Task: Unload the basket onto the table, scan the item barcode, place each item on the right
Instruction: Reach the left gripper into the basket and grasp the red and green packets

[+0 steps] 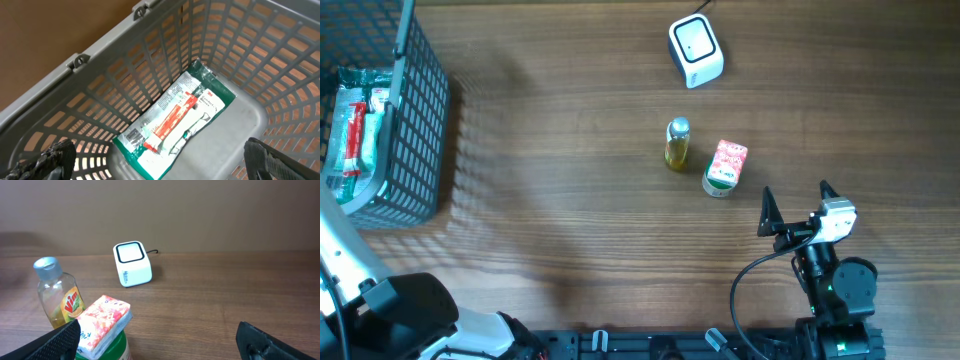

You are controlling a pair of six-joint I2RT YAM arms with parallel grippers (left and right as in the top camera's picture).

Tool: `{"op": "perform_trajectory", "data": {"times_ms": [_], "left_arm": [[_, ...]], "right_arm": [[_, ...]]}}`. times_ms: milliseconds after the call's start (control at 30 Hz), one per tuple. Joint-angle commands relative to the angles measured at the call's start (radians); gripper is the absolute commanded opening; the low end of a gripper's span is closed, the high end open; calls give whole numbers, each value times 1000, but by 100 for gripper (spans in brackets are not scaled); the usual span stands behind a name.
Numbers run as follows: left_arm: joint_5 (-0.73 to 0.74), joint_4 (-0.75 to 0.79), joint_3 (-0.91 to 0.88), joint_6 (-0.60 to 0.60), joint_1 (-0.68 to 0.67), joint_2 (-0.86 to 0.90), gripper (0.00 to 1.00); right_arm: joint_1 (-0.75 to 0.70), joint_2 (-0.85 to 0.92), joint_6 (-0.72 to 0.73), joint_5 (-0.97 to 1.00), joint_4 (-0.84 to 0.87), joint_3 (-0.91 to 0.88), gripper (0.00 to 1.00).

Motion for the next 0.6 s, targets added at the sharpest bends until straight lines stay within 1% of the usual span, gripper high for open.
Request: {"op": "perform_trajectory", "data": {"times_ms": [0, 267, 367, 433, 500, 567], "left_arm": [[16, -3, 10, -10, 5, 10, 100], [12, 6, 10, 2, 10, 12, 100], [20, 12, 10, 1, 46, 18, 100], [69, 13, 10, 6, 81, 31, 100], [198, 12, 10, 84, 119, 56, 100], [280, 12, 10, 157, 139, 84, 100]], "right_arm": [[-4, -5, 7, -9, 2, -1, 100], [-4, -5, 7, -9, 2, -1, 100], [-4, -5, 7, -9, 2, -1, 100], [-4, -5, 6, -9, 2, -1, 100], [-4, -5, 7, -9, 2, -1, 100], [-4, -5, 7, -9, 2, -1, 100]]}}
